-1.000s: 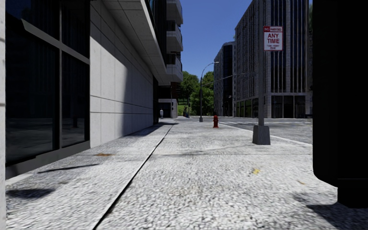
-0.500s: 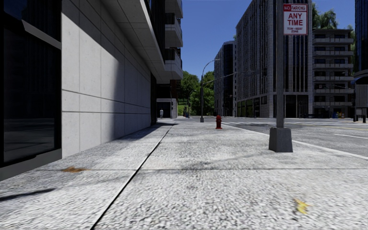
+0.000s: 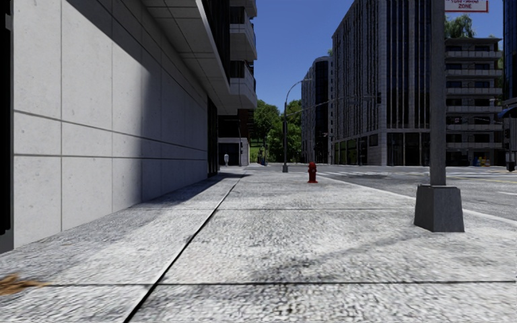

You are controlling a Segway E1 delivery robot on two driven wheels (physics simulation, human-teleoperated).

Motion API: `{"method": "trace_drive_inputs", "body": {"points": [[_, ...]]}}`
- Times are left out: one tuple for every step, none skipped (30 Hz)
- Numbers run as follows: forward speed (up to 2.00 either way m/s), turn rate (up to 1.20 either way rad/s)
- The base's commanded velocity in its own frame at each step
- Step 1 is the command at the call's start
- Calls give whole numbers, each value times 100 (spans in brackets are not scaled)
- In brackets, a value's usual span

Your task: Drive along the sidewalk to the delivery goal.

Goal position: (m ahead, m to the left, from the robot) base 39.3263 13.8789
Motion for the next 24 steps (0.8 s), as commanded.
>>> {"method": "trace_drive_inputs", "body": {"points": [[200, 0], [200, 0], [200, 0], [200, 0], [200, 0], [200, 0], [200, 0], [200, 0], [200, 0], [200, 0], [200, 0], [200, 0], [200, 0], [200, 0], [200, 0], [200, 0], [200, 0], [200, 0], [200, 0], [200, 0], [200, 0], [200, 0], [200, 0], [200, 0]]}}
